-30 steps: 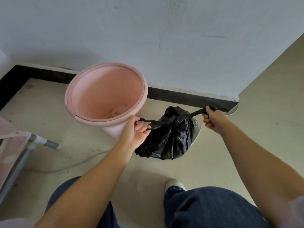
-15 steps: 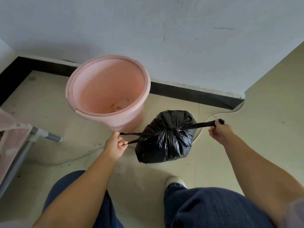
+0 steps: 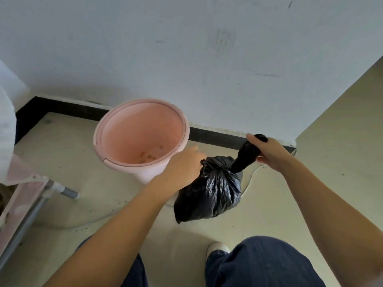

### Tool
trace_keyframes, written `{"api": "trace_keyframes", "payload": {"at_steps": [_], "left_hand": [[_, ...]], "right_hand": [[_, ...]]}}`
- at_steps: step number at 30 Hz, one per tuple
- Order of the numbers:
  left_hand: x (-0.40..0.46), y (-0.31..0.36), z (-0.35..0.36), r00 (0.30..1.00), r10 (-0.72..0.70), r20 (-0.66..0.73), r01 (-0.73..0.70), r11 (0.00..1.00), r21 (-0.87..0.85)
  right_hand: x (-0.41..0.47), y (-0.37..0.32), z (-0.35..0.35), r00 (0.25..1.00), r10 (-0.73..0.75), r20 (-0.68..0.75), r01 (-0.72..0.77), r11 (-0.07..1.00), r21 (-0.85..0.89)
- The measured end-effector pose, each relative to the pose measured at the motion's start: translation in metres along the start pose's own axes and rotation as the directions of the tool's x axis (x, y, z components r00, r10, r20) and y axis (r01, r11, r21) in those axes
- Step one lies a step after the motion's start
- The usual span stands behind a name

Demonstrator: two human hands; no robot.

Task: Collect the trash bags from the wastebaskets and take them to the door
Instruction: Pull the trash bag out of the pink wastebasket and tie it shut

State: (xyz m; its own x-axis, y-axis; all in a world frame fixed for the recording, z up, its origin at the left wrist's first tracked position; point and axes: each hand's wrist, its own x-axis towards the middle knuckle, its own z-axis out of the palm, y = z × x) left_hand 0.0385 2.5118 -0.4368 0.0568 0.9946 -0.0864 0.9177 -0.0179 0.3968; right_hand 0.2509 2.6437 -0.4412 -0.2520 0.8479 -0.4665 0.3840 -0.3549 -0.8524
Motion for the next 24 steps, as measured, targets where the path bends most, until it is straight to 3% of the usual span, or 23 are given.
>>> {"api": "trace_keyframes", "payload": {"at_steps": [3,6,9,14,19,24], "left_hand": [[0.009,0.011,-0.013,0.970,0.244,-0.002,-0.243,0.966,0.085],[0.013,0.016,-0.013,0.937,0.338,-0.082,-0.342,0.939,-0.035],[0.015,0.022,-0.015,0.959,0.238,-0.152,-0.269,0.935,-0.232],[0.026,0.022,-0.003,0.989,0.022,-0.150,-0.090,0.879,-0.469],[0.041,0.024,0.006,0.998,0.057,0.006,-0.043,0.813,-0.580],[0.044,0.020,0.010,0.985,-0.055,0.166,0.154,0.726,-0.670]], "right_hand": [[-0.004,-0.007,0.009,0.999,-0.012,0.043,0.016,0.997,-0.080],[-0.010,-0.014,0.018,0.979,-0.041,0.202,0.058,0.995,-0.078],[-0.015,-0.017,0.022,0.931,-0.095,0.352,0.112,0.993,-0.028],[-0.018,-0.019,0.025,0.924,-0.176,0.340,0.200,0.979,-0.038],[-0.023,-0.019,0.029,0.924,-0.168,0.344,0.211,0.973,-0.091],[-0.025,-0.017,0.025,0.925,-0.200,0.323,0.240,0.966,-0.091]]}}
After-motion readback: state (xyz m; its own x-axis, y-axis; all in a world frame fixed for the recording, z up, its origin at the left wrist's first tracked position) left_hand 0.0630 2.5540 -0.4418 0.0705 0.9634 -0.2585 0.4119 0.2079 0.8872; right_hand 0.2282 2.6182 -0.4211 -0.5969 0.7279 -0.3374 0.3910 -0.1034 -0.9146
